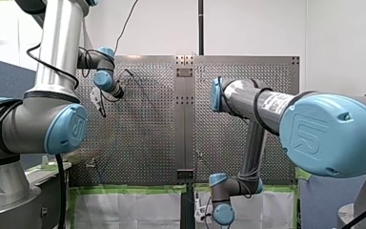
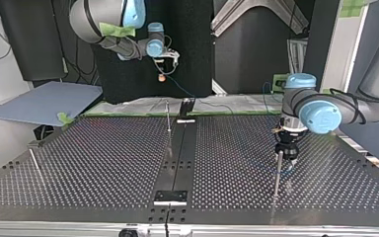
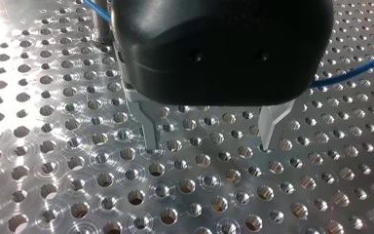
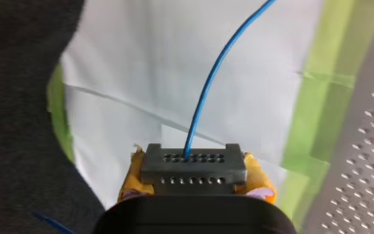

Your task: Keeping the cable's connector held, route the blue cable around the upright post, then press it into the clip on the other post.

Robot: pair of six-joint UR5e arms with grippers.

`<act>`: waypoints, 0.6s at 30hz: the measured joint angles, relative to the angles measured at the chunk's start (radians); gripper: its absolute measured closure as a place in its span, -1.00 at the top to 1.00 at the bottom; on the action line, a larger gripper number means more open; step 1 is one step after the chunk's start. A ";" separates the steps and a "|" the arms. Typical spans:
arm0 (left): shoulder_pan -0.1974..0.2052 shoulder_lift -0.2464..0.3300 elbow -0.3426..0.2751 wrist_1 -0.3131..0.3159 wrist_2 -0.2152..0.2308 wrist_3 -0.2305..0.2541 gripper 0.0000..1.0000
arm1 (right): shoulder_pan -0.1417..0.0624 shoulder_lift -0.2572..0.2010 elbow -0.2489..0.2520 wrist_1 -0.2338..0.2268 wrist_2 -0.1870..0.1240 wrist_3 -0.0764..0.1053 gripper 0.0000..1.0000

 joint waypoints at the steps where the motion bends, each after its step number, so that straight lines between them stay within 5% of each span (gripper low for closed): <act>1: 0.000 0.000 0.000 -0.001 0.000 0.000 1.00 | -0.001 -0.012 0.012 -0.012 0.003 0.000 -1.00; 10: 0.003 0.000 0.000 -0.005 -0.004 -0.001 1.00 | -0.007 -0.094 0.094 -0.088 0.021 -0.002 -1.00; 18: 0.006 0.000 0.000 -0.010 -0.007 -0.002 1.00 | -0.007 -0.168 0.168 -0.107 0.026 -0.005 -1.00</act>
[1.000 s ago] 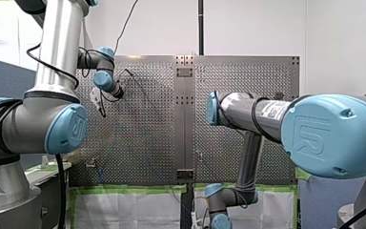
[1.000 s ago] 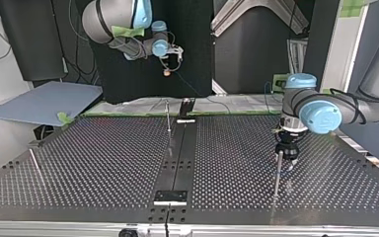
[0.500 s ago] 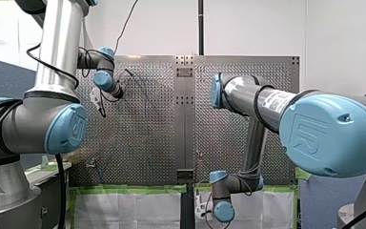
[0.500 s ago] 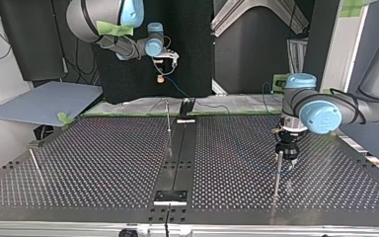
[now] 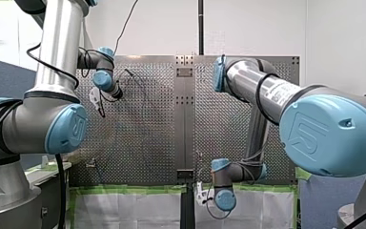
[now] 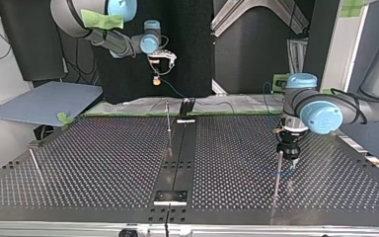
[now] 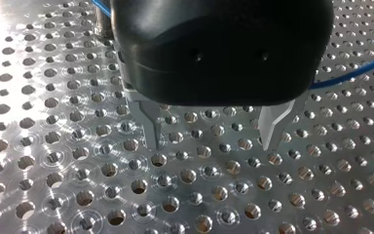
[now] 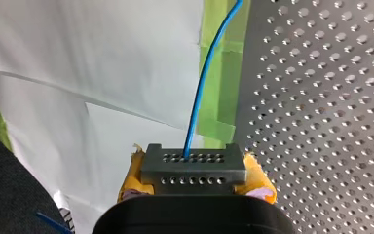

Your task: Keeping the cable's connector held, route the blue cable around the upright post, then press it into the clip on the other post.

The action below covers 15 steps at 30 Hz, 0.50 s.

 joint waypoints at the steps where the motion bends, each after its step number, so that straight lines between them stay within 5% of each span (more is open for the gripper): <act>1: 0.000 0.000 0.000 -0.001 -0.001 0.000 1.00 | 0.000 -0.007 0.007 0.000 0.000 0.000 -1.00; 15: 0.001 0.001 0.000 -0.015 -0.024 0.000 1.00 | -0.004 -0.128 0.128 0.038 -0.028 -0.034 -1.00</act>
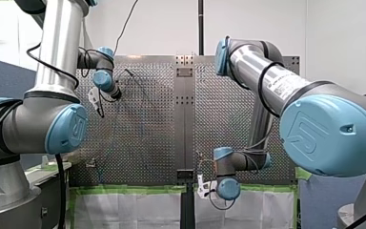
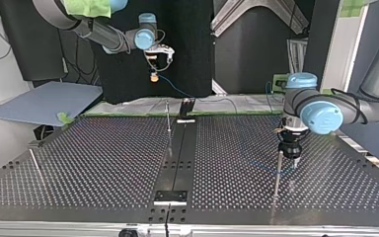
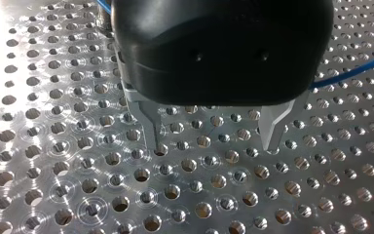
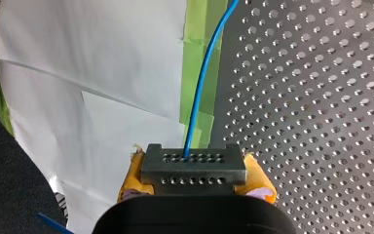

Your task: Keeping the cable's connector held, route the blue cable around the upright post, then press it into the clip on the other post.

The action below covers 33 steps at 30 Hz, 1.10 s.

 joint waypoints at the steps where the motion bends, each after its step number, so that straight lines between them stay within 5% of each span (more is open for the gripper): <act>1: 0.000 0.000 0.000 0.000 -0.001 0.000 1.00 | 0.000 -0.010 0.010 0.001 -0.002 -0.001 -1.00; 8: 0.000 0.000 0.000 -0.002 -0.009 0.000 1.00 | -0.003 -0.069 0.063 0.004 -0.022 -0.008 -1.00; 19: 0.002 0.000 0.000 -0.003 -0.012 0.000 1.00 | -0.025 -0.179 0.072 0.001 -0.102 -0.010 -1.00; 33: 0.005 -0.001 0.000 -0.003 -0.012 0.000 1.00 | -0.063 -0.307 0.087 -0.009 -0.132 -0.005 -1.00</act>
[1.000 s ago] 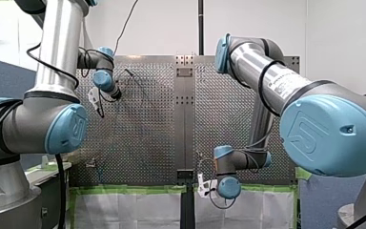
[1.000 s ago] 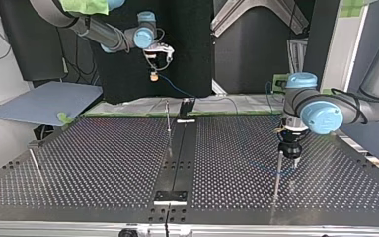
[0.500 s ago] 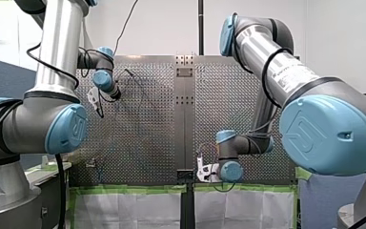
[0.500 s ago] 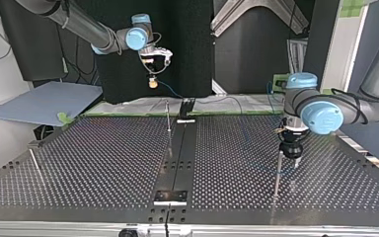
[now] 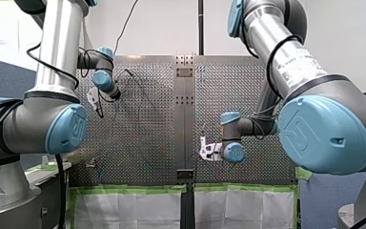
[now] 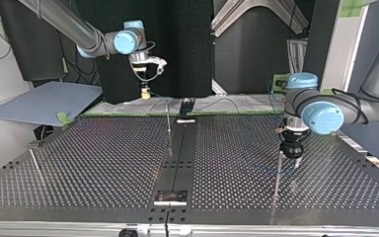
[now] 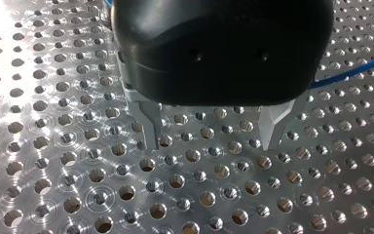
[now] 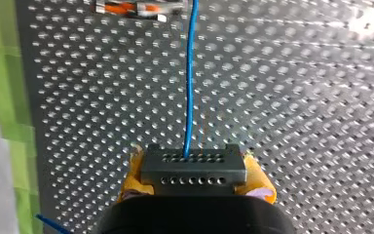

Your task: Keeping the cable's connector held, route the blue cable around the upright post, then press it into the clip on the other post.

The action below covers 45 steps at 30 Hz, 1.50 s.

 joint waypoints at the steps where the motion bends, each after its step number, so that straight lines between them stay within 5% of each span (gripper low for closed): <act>1: 0.000 0.000 0.000 0.000 0.000 0.000 1.00 | -0.004 -0.005 0.008 -0.008 -0.003 0.004 -1.00; 6: 0.001 0.000 0.000 0.000 0.000 0.000 1.00 | -0.023 -0.009 0.049 -0.049 -0.012 0.025 -1.00; 12: 0.001 0.000 0.000 -0.004 0.001 0.000 1.00 | -0.038 -0.001 0.071 -0.093 -0.032 0.018 -1.00; 25: 0.001 0.001 0.000 -0.036 -0.026 -0.006 1.00 | -0.058 0.057 0.074 -0.112 -0.044 0.017 -1.00; 45: 0.000 0.001 -0.001 -0.102 0.021 -0.171 1.00 | -0.061 0.059 0.074 -0.124 -0.073 0.013 -1.00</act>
